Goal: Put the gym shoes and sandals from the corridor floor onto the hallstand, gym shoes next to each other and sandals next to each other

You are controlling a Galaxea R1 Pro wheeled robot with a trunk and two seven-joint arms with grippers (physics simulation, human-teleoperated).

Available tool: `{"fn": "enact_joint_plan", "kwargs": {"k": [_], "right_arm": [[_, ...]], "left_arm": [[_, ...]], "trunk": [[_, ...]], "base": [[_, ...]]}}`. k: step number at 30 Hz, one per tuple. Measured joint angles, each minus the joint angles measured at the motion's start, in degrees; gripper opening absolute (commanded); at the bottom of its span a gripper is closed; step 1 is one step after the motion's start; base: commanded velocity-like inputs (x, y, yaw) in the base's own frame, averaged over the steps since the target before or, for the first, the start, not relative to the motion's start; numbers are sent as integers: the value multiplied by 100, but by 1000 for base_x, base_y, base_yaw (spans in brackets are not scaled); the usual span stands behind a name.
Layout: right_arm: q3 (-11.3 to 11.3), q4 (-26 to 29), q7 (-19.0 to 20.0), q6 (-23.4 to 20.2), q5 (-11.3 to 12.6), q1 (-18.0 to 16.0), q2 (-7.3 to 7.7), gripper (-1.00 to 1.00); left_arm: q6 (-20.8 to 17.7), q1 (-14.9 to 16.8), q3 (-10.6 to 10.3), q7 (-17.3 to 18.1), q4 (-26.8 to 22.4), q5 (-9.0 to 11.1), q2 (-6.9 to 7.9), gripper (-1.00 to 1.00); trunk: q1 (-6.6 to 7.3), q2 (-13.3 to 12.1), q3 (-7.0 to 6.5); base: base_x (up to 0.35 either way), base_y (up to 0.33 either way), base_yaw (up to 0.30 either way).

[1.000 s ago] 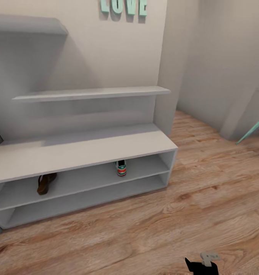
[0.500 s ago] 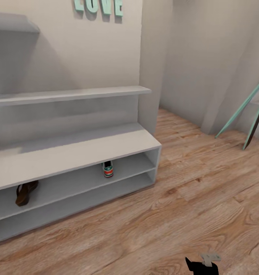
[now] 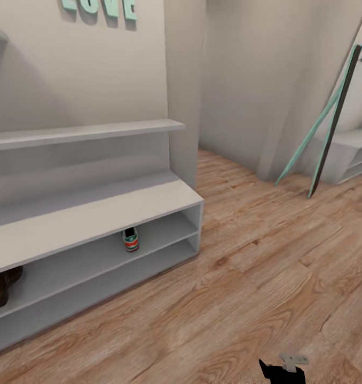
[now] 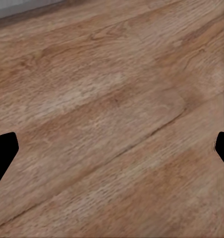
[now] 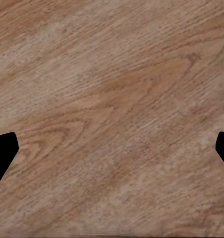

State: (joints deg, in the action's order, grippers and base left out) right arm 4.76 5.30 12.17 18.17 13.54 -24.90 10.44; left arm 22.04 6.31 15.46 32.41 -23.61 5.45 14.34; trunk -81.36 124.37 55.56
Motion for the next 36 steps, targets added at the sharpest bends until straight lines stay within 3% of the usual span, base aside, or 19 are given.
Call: {"fn": "enact_joint_plan", "kwargs": {"k": [22,36], "right_arm": [[-3,6,0,0,8,0,0,100],[-4,5,0,1,7,0,0,100]], "left_arm": [[-4,0,-27,2,1,-28,-7,100],[0,1,-20,0,3,-36,-72,100]], "trunk": [[0,0,1],[2,0,1]], "base": [[2,0,-265],[172,-108,-265]]}}
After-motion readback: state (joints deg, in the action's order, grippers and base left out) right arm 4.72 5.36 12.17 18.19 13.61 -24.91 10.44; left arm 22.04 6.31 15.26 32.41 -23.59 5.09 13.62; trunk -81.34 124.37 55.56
